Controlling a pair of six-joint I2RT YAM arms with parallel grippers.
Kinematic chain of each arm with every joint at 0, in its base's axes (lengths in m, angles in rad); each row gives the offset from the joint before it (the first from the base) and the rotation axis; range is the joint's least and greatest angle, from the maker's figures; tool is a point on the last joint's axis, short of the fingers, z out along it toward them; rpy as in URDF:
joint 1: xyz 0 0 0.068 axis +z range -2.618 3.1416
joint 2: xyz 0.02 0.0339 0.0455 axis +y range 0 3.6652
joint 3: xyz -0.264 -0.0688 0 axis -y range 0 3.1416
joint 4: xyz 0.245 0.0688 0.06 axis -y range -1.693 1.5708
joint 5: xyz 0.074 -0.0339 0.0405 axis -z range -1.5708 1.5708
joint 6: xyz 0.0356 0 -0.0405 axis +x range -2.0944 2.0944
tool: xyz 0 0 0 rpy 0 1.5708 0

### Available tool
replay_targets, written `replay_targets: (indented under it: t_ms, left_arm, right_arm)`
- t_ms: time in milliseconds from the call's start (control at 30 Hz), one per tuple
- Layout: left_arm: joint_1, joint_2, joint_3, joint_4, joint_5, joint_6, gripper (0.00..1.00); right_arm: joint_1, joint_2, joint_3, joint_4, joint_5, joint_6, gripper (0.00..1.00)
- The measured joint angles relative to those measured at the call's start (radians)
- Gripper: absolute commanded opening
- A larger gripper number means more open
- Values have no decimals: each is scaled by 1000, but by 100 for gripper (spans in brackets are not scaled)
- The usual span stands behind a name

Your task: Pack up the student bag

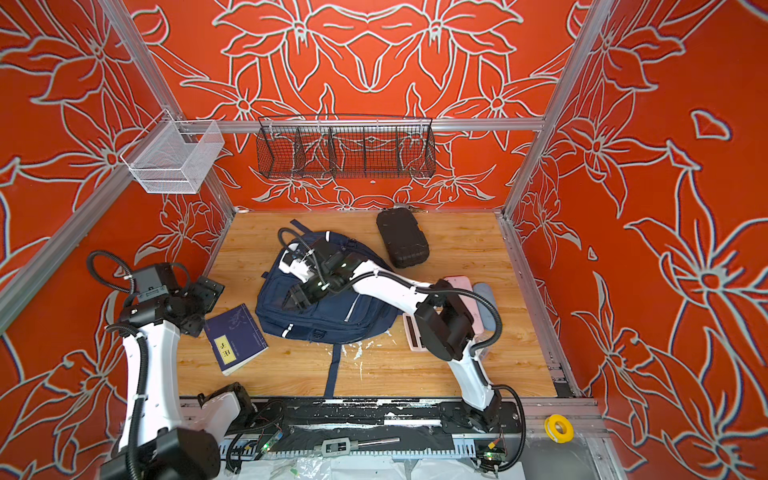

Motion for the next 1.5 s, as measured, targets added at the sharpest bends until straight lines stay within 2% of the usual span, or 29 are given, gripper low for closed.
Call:
replay_targets:
  t_ms: [67,233,500,767,967,1167,1233,1333,1500]
  left_arm:
    - [61,40,-45,6,-2,31,98]
    - [132,54,-170,28,-2,83,98]
    - [150,104,-248,146,-14,159,97]
    - [180,240,-252,231,53,288,97]
    - [197,270,-252,280,122,326,97]
    - [197,404,-213,274,195,359,100]
    - [197,430,-201,270,214,366,97]
    - [197,421,-198,269,234,370,93]
    - [197,304,-232,306,288,359,88]
  right_arm:
    - [39,39,5,10,0,14,55]
    - [49,81,4,11,1,28,56]
    - [27,81,16,-26,28,9,56]
    - [27,81,23,-61,49,-8,55]
    - [26,81,55,-78,58,-14,55]
    - [25,81,65,-82,69,-21,55]
    - [24,81,65,-84,72,-24,54]
    - [22,81,65,-84,81,-31,54]
    - [18,81,65,-78,90,-31,53]
